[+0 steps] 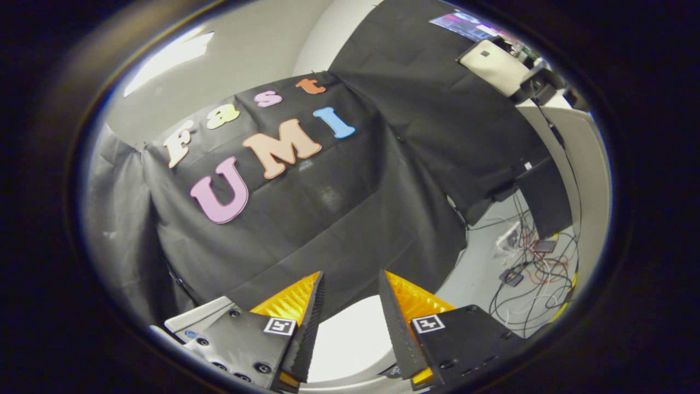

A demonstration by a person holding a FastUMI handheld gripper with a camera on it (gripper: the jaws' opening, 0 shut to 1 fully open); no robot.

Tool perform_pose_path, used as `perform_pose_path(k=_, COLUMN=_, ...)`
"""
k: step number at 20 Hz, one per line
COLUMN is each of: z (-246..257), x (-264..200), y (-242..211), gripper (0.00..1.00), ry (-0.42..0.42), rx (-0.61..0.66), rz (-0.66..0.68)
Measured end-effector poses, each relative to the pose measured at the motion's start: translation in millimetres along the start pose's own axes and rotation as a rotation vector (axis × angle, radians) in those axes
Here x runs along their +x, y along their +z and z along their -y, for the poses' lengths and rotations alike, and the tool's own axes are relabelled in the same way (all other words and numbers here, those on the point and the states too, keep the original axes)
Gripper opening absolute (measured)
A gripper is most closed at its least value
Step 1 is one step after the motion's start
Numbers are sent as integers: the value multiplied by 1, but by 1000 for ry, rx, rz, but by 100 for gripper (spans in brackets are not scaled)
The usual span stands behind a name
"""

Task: Open the toilet lid.

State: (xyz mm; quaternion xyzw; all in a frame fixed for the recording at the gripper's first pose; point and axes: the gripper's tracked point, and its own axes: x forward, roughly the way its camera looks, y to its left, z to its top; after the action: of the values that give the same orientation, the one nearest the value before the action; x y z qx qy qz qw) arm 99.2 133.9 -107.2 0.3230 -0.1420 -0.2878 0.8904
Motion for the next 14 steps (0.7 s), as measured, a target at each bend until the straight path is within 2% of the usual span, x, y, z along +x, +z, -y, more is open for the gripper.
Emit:
perform_pose_path(k=8, z=5, x=-10, y=-51, gripper=63, ry=-56, rx=179, rz=-21)
perform_pose_path(k=14, z=24, x=-27, y=-97, gripper=62, ry=-145, rx=310, rz=-48)
